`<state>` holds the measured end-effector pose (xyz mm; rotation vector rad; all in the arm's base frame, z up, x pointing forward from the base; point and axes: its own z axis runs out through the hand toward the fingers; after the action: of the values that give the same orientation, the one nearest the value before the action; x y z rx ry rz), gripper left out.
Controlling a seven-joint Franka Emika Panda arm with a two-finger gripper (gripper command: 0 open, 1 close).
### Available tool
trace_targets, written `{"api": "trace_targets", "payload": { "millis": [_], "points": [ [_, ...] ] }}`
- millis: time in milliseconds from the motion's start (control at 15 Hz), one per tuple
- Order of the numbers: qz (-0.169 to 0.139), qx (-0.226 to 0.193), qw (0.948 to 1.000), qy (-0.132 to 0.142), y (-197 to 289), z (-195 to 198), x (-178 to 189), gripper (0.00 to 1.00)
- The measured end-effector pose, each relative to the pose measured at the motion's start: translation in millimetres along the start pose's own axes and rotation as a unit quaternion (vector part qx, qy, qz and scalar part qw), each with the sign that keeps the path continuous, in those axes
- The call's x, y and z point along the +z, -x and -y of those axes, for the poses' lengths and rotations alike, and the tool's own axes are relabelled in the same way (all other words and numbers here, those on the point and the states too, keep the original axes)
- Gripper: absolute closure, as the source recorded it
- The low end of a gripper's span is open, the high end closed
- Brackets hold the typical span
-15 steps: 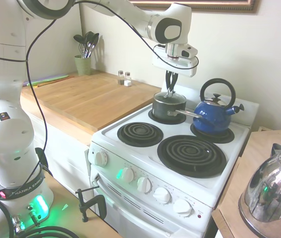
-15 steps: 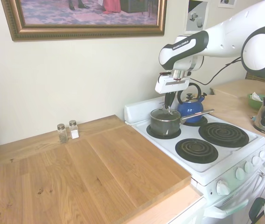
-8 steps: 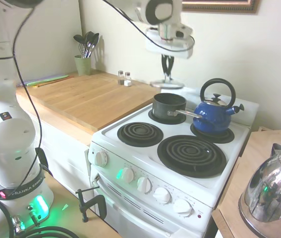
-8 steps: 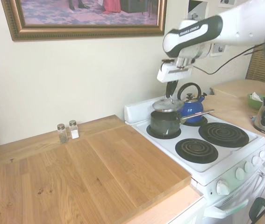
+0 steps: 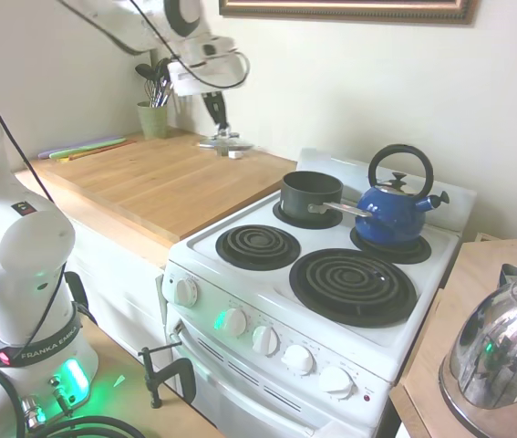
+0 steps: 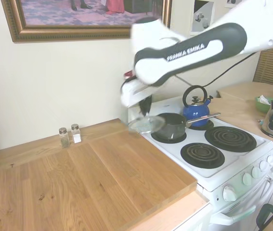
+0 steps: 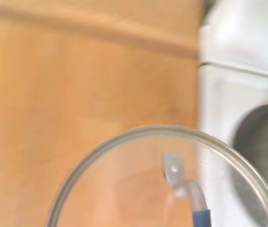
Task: Uncover the lid of the pot
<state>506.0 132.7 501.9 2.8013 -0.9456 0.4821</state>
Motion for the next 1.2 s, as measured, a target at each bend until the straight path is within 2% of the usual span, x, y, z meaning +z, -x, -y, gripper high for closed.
{"api": "trace_targets", "payload": {
  "millis": [200, 333, 533, 800, 867, 1000, 1200],
  "points": [
    [-0.01, -0.018, 0.999, 0.039, 41, 45, 20, 1.0],
    [0.006, -0.027, 0.9976, 0.064, 50, 72, 40, 1.0],
    [0.029, -0.028, 0.9941, 0.101, 44, 101, 73, 1.0],
    [0.053, -0.019, 0.9898, 0.131, 34, 118, 105, 1.0],
    [0.059, -0.018, 0.9891, 0.134, 34, 119, 108, 0.0],
    [0.074, -0.022, 0.9873, 0.139, 33, 117, 109, 0.0],
    [0.091, -0.028, 0.9868, 0.131, 24, 112, 101, 0.0]
  ]
}}
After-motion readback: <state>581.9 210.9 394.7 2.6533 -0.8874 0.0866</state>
